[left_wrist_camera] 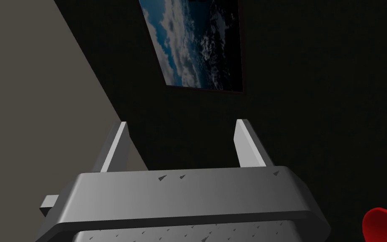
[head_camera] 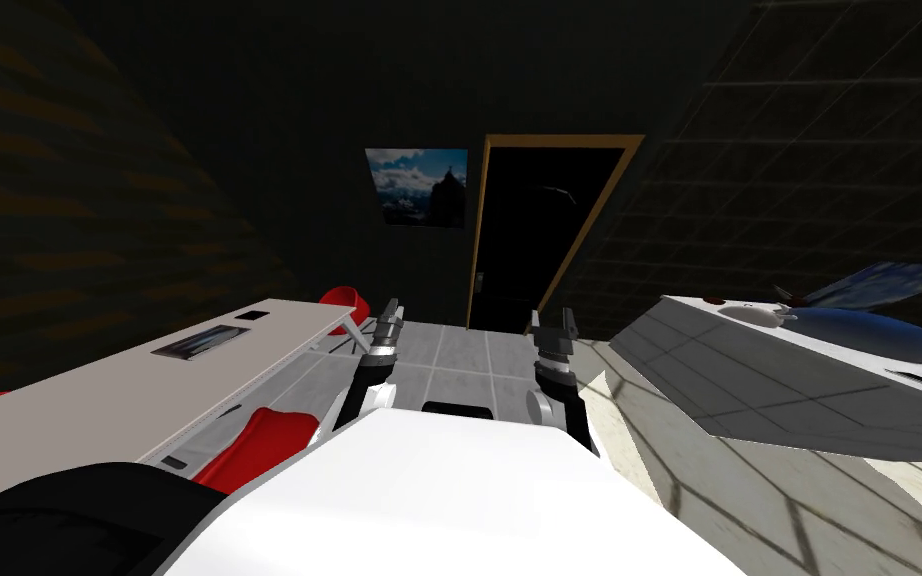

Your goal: Pull the door open

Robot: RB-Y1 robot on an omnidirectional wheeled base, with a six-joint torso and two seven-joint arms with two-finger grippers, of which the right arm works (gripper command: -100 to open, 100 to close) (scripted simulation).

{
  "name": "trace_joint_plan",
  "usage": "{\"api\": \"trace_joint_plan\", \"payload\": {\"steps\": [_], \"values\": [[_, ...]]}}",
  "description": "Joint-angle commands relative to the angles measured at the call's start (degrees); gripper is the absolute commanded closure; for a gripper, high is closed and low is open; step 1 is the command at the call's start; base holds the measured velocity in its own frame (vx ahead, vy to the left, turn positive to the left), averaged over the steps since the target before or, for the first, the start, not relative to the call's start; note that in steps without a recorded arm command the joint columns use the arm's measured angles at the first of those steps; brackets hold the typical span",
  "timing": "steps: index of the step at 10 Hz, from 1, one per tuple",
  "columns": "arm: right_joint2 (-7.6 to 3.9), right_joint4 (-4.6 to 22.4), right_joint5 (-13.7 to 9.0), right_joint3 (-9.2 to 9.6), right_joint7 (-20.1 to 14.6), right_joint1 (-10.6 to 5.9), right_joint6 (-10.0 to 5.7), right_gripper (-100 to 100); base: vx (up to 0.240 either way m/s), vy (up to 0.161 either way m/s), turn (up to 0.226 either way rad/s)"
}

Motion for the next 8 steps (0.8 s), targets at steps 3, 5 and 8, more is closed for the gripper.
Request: {"api": "trace_joint_plan", "payload": {"steps": [3, 5, 8], "values": [[-0.67, 2.3, -4.1, 0.29, -1.8, -0.66, 0.47, -100, 0.092, 0.005, 0.076], [-1.06, 3.7, -6.5, 0.43, -2.9, -1.01, 0.69, -100, 0.105, 0.008, 0.088], [-1.66, 5.7, -10.2, 0.64, -4.5, -1.54, 1.04, -100, 0.103, 0.007, 0.086]]}}
